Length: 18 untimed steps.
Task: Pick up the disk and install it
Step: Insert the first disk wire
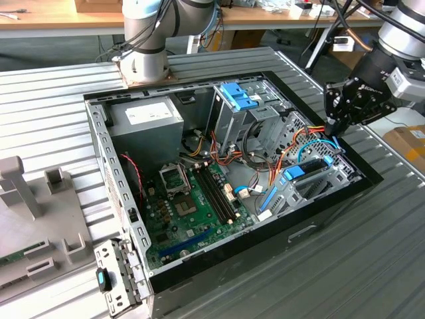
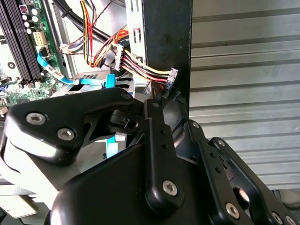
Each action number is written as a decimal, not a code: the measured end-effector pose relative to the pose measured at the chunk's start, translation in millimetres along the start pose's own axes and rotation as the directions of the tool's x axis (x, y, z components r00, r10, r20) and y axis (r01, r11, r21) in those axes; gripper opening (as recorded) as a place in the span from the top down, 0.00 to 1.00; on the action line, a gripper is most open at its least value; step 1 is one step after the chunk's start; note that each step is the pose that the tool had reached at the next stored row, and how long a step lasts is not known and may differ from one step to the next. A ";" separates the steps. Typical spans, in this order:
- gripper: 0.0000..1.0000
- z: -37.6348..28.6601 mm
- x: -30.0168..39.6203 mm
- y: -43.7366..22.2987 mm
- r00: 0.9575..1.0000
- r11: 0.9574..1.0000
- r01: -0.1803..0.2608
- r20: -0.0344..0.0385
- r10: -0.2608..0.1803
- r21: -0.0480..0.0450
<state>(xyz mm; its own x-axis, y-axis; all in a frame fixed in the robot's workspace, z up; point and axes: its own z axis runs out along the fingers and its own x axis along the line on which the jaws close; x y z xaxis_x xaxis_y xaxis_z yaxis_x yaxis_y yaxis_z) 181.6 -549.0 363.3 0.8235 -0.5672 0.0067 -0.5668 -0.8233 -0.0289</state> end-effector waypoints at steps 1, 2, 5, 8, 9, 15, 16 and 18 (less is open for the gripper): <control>0.71 0.0 0.0 0.0 1.000 1.000 0.000 0.000 0.000 0.000; 0.71 0.1 0.0 0.0 1.000 1.000 0.000 0.000 0.000 0.000; 0.83 -0.2 0.0 -0.1 1.000 1.000 0.000 0.000 0.000 0.000; 0.83 0.1 -0.2 0.0 1.000 1.000 0.000 0.000 0.000 0.000; 0.83 -0.1 -0.6 0.3 1.000 1.000 0.000 0.000 0.000 0.000; 0.83 -2.1 -10.8 8.3 1.000 1.000 0.000 -0.013 0.000 0.009; 0.83 -3.4 -12.4 9.4 1.000 1.000 0.000 -0.015 0.000 0.011; 0.83 -7.1 -14.3 10.6 1.000 1.000 0.001 -0.020 0.000 0.016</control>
<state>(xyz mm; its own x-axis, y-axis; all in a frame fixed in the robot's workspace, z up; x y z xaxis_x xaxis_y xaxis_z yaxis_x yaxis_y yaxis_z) 163.7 -549.7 370.0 0.8231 -0.5673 0.0264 -0.5659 -0.8232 -0.0445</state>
